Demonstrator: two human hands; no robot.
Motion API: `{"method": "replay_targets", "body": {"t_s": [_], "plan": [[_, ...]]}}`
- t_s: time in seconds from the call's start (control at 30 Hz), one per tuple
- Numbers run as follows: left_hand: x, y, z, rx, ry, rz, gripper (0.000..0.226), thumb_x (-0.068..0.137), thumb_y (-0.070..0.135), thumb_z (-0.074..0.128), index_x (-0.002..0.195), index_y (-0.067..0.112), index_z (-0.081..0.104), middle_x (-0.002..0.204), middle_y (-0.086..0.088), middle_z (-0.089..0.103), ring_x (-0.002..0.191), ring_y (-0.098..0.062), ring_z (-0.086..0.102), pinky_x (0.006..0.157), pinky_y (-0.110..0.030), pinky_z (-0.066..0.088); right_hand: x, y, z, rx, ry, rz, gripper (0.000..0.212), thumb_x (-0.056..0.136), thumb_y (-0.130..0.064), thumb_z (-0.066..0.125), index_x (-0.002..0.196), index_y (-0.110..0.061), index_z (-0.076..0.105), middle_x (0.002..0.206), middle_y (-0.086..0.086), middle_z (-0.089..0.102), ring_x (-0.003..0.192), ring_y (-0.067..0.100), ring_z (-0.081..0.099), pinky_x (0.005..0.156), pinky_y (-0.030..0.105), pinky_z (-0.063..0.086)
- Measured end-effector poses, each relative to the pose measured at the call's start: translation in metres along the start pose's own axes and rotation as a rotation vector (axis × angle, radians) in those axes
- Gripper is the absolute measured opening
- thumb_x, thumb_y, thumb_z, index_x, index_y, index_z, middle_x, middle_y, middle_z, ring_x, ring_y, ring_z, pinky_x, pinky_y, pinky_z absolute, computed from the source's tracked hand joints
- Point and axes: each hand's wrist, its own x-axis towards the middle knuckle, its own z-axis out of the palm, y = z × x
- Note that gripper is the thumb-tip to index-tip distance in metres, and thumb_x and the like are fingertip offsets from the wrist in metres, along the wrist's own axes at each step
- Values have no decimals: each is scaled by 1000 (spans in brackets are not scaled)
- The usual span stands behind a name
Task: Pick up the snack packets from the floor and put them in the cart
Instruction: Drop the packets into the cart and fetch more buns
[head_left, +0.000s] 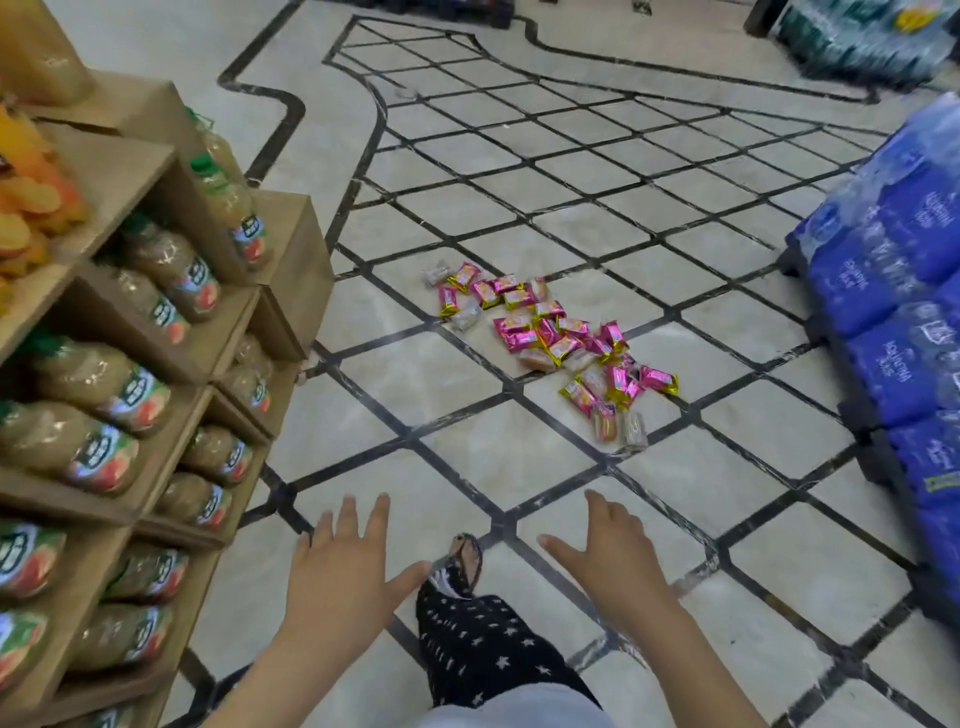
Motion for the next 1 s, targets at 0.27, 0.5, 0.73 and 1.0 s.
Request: {"method": "replay_targets", "body": {"t_s": [0.27, 0.5, 0.73, 1.0], "plan": [[129, -14, -93, -48, 86, -48, 104, 73, 87, 12, 154, 23, 26, 154, -13, 36, 138, -34, 39, 108, -47, 40, 143, -77, -76, -4, -82, -110, 87, 89, -66, 48, 152, -14, 20, 148, 11, 38, 134, 30, 36, 104, 40, 40], [237, -41, -136, -153, 61, -74, 114, 63, 89, 1, 154, 24, 18, 155, -5, 34, 141, -27, 34, 111, -40, 36, 248, -115, -111, 10, -92, -47, 84, 88, -68, 47, 149, -16, 24, 143, 12, 41, 131, 29, 40, 101, 40, 43], [385, -60, -187, -54, 70, 33, 92, 83, 80, 30, 153, 21, 25, 153, -13, 38, 138, -32, 39, 109, -44, 39, 353, -150, -139, 53, -132, 100, 86, 88, -65, 51, 151, -13, 23, 150, 12, 36, 137, 30, 35, 107, 37, 37], [538, -62, -246, -26, -16, 141, 98, 80, 83, 21, 152, 17, 28, 150, -15, 41, 137, -33, 40, 109, -45, 39, 466, -189, -193, 345, -114, 269, 82, 89, -59, 56, 150, -11, 27, 148, 12, 40, 135, 30, 38, 103, 38, 39]]}}
